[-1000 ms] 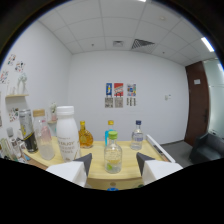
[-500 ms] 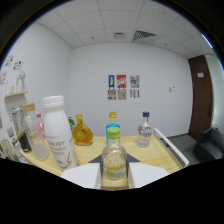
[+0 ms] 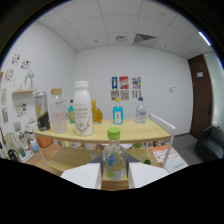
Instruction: Make me a cup of Vodka Sunrise.
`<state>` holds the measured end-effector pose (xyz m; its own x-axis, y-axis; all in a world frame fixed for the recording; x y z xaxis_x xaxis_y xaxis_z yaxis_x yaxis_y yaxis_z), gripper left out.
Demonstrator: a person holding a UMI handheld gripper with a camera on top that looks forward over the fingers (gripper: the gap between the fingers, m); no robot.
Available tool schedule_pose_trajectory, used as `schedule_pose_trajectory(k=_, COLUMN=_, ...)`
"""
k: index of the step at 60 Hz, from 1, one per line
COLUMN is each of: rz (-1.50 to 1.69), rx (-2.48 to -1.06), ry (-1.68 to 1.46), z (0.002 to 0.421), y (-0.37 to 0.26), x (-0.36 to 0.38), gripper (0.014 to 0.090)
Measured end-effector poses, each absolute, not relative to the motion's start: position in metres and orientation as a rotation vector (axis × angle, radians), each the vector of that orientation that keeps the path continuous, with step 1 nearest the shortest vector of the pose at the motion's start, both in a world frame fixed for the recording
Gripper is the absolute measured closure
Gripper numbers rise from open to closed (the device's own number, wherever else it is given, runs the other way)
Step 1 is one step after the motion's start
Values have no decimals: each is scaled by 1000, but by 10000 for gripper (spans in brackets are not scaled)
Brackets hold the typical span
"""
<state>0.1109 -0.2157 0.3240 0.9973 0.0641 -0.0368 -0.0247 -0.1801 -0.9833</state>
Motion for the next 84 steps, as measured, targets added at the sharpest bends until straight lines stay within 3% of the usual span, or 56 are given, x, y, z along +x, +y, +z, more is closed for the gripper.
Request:
schedule_pose_trajectory(k=10, rz=40, rx=-1894, ry=-30, z=231, y=-226, x=108, gripper=690)
schedule_pose_trajectory(k=23, rz=-272, rx=-1953, ry=-289, z=179, y=-222, x=117, gripper=693)
schedule_pose_trajectory(k=37, rz=-743, rx=-1817, ry=-768, z=176, y=-210, x=124, gripper=691)
schedule_pose_trajectory(k=59, rz=-1362, rx=-1359, ry=-1519, z=178, y=-198, x=118, gripper=694)
schedule_pose_trajectory(k=69, rz=-1498, rx=-1178, ry=-1727, z=184, y=-194, x=110, gripper=693)
schedule_pose_trajectory(k=78, rz=-1516, rx=-1155, ry=-1764, z=189, y=-193, x=111, gripper=693)
schedule_pose_trajectory(k=84, rz=-1464, rx=-1215, ry=-1709, z=190, y=-198, x=112, gripper=691)
